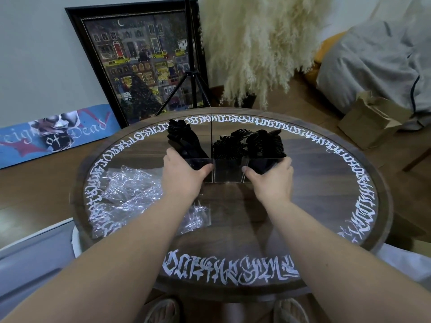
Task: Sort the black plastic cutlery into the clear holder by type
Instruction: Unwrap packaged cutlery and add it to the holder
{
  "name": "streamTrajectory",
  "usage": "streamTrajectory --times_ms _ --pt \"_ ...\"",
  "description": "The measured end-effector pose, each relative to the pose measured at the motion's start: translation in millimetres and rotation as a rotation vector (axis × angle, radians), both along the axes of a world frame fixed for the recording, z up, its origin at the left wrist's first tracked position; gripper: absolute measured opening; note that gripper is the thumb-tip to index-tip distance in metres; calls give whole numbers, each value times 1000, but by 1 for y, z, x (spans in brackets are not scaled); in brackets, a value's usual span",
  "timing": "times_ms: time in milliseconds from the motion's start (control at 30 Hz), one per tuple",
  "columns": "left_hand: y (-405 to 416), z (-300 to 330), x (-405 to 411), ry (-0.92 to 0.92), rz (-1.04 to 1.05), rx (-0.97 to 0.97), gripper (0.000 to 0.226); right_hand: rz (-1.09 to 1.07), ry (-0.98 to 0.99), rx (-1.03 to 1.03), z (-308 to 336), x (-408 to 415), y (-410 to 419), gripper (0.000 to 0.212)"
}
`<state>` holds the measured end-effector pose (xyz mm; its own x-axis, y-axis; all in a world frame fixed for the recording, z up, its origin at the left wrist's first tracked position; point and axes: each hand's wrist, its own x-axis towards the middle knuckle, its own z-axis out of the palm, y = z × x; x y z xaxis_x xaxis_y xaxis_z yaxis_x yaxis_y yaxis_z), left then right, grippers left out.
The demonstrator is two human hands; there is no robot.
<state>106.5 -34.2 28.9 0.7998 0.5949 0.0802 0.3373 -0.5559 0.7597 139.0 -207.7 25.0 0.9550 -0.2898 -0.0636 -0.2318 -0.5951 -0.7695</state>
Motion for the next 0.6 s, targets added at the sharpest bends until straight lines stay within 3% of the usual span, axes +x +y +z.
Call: streamTrajectory --times_ms 600 --pt "1 0 71 -14 -13 -7 81 1 -34 4 -3 72 -2 70"
